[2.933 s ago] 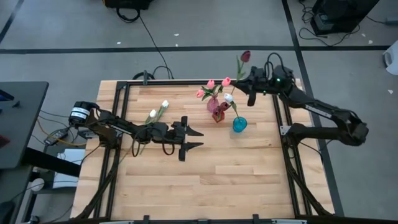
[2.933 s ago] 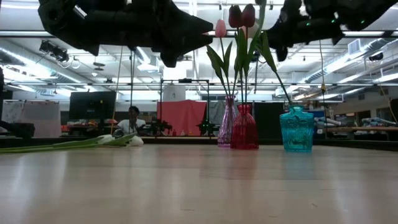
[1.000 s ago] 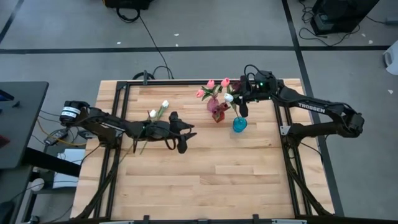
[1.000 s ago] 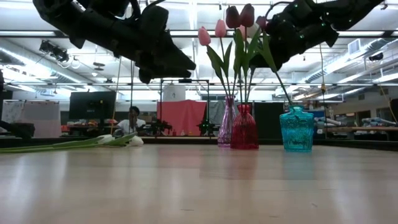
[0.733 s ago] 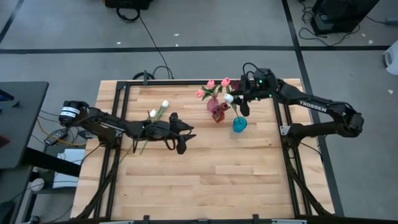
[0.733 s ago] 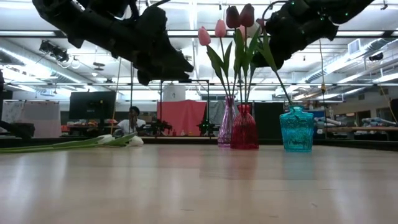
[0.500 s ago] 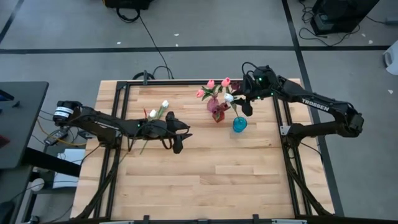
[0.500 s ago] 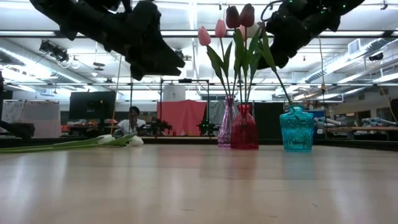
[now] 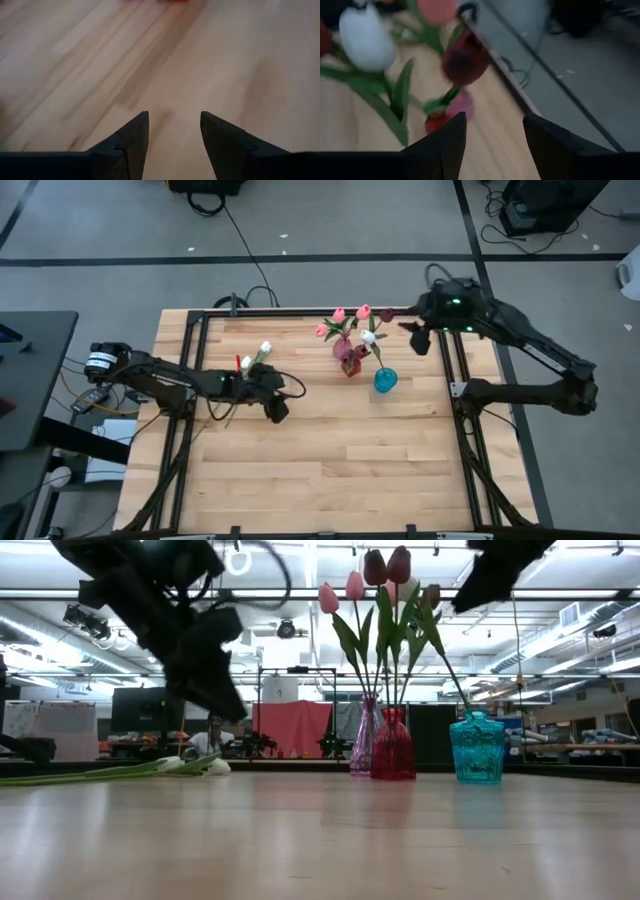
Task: Sort flowers into vase by color
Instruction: Put the white flower into the blue vase
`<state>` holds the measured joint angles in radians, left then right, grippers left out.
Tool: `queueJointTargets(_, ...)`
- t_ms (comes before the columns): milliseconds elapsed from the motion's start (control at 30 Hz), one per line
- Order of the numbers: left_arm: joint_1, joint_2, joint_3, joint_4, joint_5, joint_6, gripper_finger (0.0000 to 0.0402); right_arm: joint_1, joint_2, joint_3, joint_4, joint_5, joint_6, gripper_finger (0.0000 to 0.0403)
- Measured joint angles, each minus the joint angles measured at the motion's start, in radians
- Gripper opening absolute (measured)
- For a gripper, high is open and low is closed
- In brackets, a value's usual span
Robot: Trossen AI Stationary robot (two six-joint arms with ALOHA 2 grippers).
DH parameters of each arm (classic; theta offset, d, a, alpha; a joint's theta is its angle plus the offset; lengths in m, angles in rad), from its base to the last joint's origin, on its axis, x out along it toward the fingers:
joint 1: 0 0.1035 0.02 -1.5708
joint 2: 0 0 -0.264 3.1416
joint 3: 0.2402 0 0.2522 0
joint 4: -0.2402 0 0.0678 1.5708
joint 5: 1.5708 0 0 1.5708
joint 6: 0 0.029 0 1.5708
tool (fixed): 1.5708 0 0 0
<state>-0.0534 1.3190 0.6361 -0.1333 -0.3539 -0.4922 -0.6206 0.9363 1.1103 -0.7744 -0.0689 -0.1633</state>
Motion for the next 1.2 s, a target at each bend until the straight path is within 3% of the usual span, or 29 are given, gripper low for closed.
queueJointTargets(233, 0.060, 0.000, 0.013, -0.317, -0.112, -0.144, 0.0186, 0.046, -0.178, 0.000, -0.004, 0.038, 0.098, 0.0208)
queueJointTargets(467, 0.180, 0.002, 0.013, -0.420, -0.121, -0.133, 0.0186, 0.110, -0.310, -0.097, 0.105, -0.033, 0.148, 0.0208)
queueJointTargets(900, 0.367, 0.003, 0.013, -0.442, 0.090, 0.000, 0.0183, 0.165, -0.437, -0.296, 0.225, -0.076, 0.218, 0.0208)
queueJointTargets(1200, 0.414, 0.005, 0.013, -0.437, 0.157, 0.043, 0.0133, 0.210, -0.440, -0.309, 0.291, -0.090, 0.226, 0.0208)
